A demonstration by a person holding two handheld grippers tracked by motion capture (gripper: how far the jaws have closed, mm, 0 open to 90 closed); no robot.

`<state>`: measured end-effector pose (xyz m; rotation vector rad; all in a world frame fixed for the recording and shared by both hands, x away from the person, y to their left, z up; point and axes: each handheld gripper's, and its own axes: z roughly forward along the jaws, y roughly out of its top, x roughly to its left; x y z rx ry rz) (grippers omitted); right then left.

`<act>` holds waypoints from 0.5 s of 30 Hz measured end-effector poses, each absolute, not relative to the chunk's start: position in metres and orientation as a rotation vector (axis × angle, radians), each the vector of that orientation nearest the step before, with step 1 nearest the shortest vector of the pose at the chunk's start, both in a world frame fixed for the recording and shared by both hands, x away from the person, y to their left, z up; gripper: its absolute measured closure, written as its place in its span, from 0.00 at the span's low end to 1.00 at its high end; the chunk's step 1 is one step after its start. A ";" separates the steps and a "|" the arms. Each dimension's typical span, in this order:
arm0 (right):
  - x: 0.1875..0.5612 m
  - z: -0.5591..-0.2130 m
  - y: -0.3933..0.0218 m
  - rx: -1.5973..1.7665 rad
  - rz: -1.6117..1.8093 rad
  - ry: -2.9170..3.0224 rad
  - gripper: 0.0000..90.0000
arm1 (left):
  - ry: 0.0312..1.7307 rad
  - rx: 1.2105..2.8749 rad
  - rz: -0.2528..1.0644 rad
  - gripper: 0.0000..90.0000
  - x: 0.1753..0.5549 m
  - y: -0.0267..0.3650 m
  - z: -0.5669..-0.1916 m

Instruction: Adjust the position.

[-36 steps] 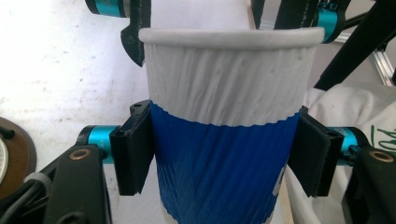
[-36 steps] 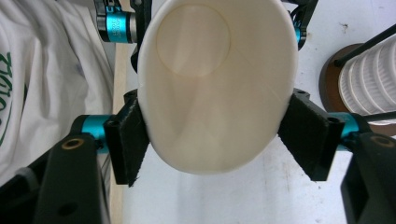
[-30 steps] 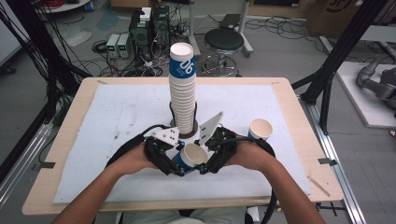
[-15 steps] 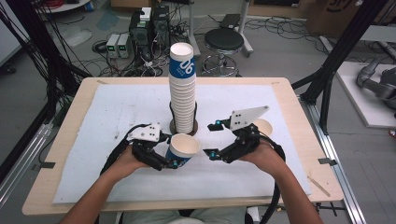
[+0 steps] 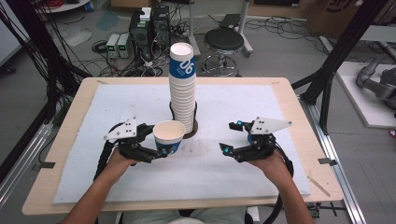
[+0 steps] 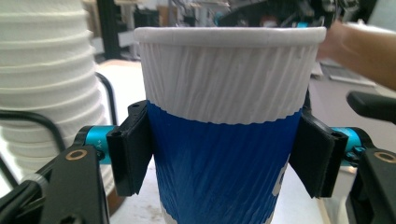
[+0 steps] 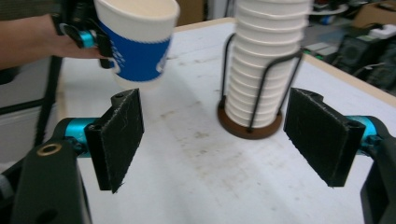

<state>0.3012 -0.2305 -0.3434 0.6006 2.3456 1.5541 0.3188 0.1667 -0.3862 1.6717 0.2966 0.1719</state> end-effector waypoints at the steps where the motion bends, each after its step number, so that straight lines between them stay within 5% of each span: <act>1: 0.301 -0.346 -0.233 0.614 1.559 2.331 0.23 | 0.300 1.658 0.175 0.33 0.319 0.169 -0.386; 15: 0.297 -0.363 -0.258 0.717 1.549 2.222 0.23 | 0.319 1.559 0.307 0.32 0.318 0.192 -0.394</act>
